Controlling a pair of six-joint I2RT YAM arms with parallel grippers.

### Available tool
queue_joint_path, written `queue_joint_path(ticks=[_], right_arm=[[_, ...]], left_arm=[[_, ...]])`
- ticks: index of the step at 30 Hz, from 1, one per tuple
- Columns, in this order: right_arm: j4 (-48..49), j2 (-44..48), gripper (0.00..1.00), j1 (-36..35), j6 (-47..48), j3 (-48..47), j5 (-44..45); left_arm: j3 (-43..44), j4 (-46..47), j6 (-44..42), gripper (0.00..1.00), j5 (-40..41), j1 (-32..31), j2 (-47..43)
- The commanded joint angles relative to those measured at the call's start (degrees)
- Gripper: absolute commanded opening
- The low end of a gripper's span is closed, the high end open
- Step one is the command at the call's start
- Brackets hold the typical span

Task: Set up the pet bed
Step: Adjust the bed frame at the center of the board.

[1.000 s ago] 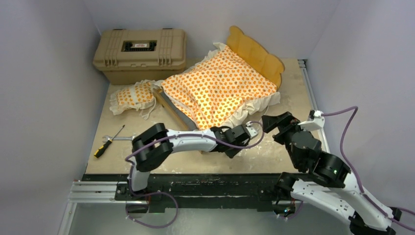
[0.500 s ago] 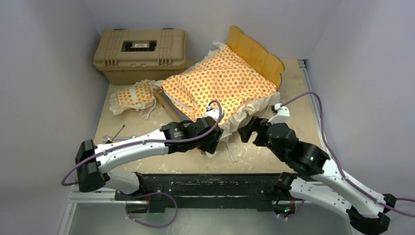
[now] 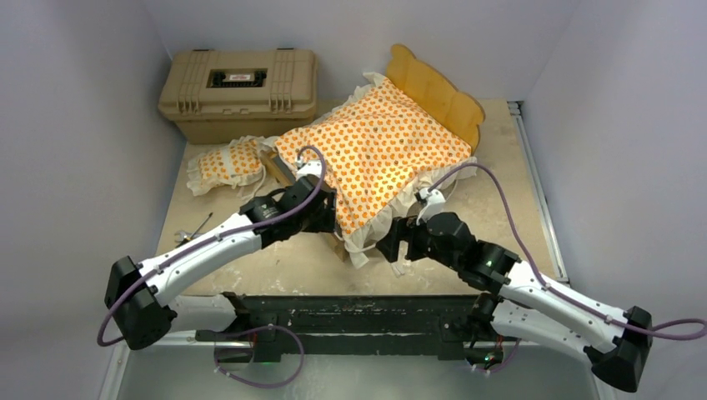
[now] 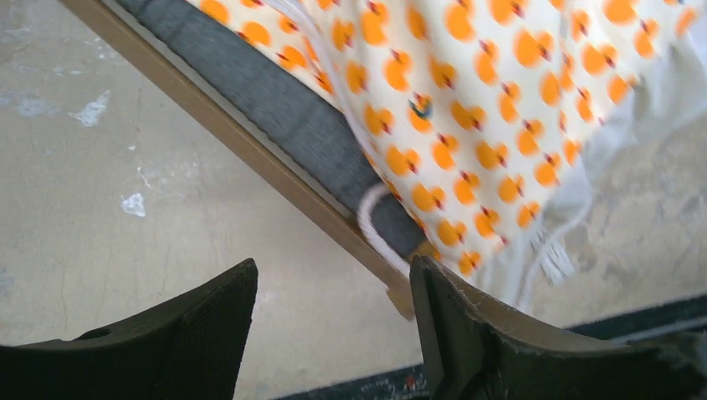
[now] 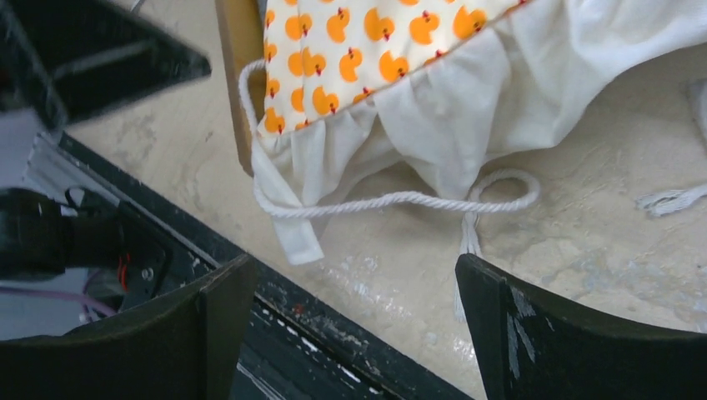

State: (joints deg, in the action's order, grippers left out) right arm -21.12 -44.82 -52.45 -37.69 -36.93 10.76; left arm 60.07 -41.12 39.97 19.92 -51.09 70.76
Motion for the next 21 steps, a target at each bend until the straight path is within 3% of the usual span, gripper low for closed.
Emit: queue_joint_path(ticks=[1, 6, 13, 17, 21], right_arm=[[10.1, -0.7, 0.93, 0.1, 5.6, 2.1, -6.3], [14.5, -4.0, 0.88, 0.1, 9.5, 4.1, -9.9], [20.6, -6.5, 0.8, -0.3, 11.5, 7.2, -19.0], [24.9, -9.6, 0.74, -1.4, 12.3, 9.2, -24.2], [27.7, -12.5, 0.71, -4.9, 13.1, 9.4, -22.5]], left_arm=[[-6.0, 13.5, 1.3, 0.67, -3.8, 8.6, -0.6], [-8.7, 22.5, 2.7, 0.66, -7.1, 13.7, 3.7], [-9.3, 25.3, 3.3, 0.48, -7.4, 14.3, 8.7], [-9.7, 25.8, 3.5, 0.26, -7.4, 14.3, 8.8], [-7.3, 24.1, 2.6, 0.02, -7.2, 14.3, 8.8]])
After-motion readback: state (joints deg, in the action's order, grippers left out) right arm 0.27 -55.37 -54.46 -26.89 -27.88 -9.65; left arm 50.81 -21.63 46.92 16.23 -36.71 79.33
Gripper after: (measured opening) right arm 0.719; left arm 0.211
